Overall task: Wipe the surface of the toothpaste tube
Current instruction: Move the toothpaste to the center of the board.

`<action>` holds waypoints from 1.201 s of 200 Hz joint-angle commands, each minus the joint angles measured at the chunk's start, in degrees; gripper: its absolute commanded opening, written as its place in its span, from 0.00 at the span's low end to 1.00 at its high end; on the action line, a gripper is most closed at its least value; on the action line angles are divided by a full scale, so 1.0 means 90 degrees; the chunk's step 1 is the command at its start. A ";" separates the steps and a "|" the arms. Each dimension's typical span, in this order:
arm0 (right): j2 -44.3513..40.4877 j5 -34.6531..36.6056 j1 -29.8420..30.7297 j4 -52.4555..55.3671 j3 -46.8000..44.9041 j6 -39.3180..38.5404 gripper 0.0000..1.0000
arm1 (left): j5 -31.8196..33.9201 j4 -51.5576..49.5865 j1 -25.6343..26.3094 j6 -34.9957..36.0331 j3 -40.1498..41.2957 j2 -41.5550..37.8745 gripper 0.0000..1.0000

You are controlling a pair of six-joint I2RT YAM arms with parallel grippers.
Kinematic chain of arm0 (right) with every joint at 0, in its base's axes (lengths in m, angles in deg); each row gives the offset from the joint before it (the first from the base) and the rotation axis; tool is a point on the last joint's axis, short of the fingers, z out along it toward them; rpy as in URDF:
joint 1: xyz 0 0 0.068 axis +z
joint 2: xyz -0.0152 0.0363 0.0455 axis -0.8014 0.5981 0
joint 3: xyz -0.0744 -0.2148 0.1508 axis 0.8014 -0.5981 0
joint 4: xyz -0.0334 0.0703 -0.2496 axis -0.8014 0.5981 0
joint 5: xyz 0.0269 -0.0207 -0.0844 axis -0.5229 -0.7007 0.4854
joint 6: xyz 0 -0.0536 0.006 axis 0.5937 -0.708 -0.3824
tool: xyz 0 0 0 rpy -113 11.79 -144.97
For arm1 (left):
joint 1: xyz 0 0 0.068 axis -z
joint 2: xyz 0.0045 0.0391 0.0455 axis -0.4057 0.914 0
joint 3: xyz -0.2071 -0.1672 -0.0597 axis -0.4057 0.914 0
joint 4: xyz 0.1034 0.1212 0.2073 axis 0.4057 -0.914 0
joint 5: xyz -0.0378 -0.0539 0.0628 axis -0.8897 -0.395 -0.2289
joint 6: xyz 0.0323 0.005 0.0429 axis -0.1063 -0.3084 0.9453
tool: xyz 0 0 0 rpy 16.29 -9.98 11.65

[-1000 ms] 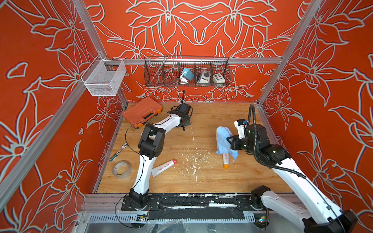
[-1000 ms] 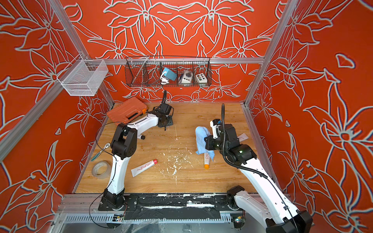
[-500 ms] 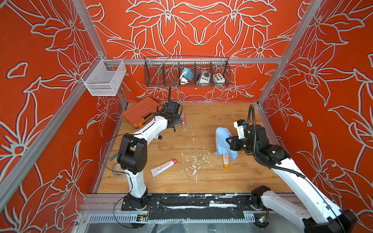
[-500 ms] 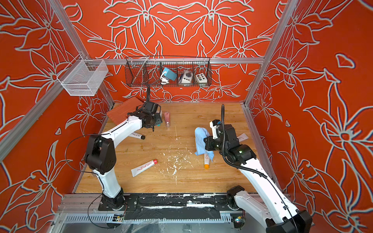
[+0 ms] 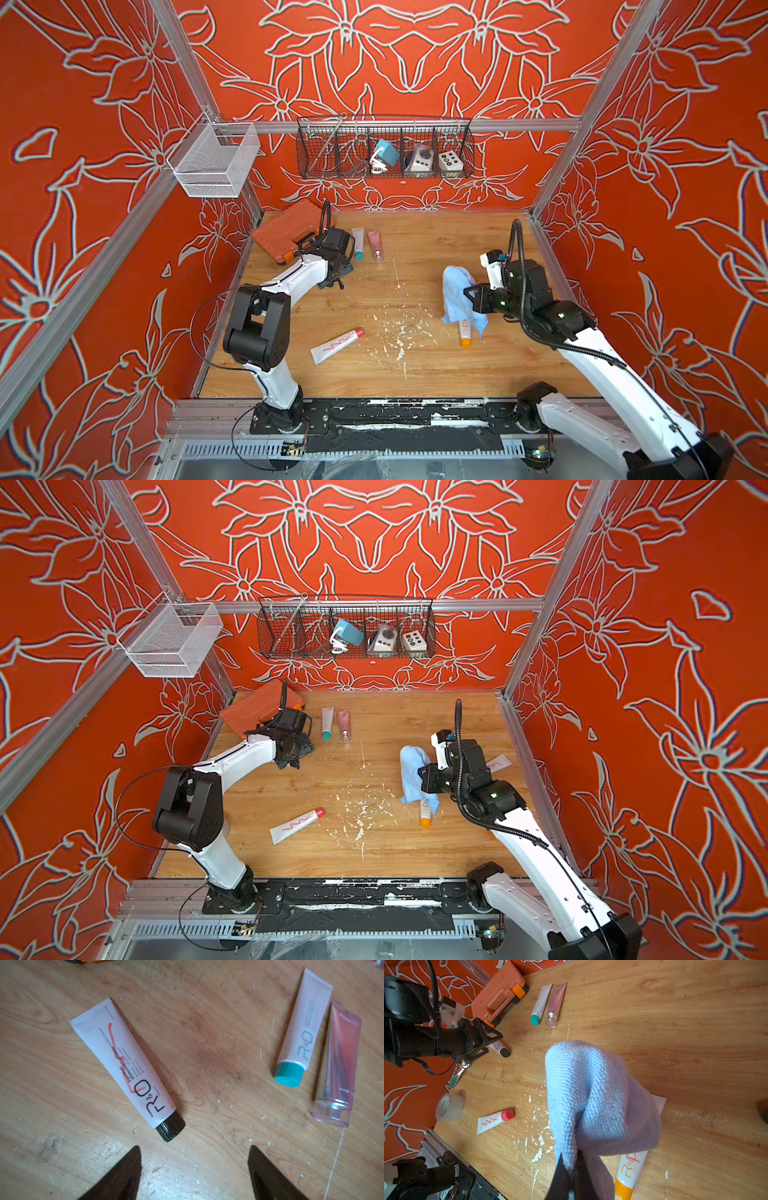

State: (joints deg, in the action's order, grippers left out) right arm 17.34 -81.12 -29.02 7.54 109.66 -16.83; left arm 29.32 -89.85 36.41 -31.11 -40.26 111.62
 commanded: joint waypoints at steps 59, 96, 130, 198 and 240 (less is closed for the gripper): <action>0.0032 -0.0143 -0.0058 -0.0175 -0.0158 0.0127 0.00 | 0.0072 0.0041 -0.0277 -0.0304 0.0311 0.0283 0.83; 0.0047 -0.0136 -0.0058 -0.0176 -0.0184 0.0118 0.00 | 0.0013 -0.0071 -0.0301 -0.0305 0.0073 0.0586 0.82; 0.0047 -0.0106 -0.0058 -0.0176 -0.0203 0.0108 0.00 | 0.0039 -0.0062 -0.0304 -0.0269 -0.0036 0.0785 0.76; 0.0052 -0.0114 -0.0058 -0.0186 -0.0211 0.0059 0.00 | 0.0148 -0.0029 -0.0304 -0.0208 -0.0052 0.1064 0.69; 0.0053 -0.0127 -0.0057 -0.0193 -0.0214 0.0044 0.00 | 0.0135 0.0049 -0.0303 -0.0132 0.0014 0.1075 0.60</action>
State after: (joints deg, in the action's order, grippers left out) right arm 18.02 -82.13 -29.02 6.84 108.52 -16.63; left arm 29.38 -89.43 34.00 -32.27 -40.21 120.60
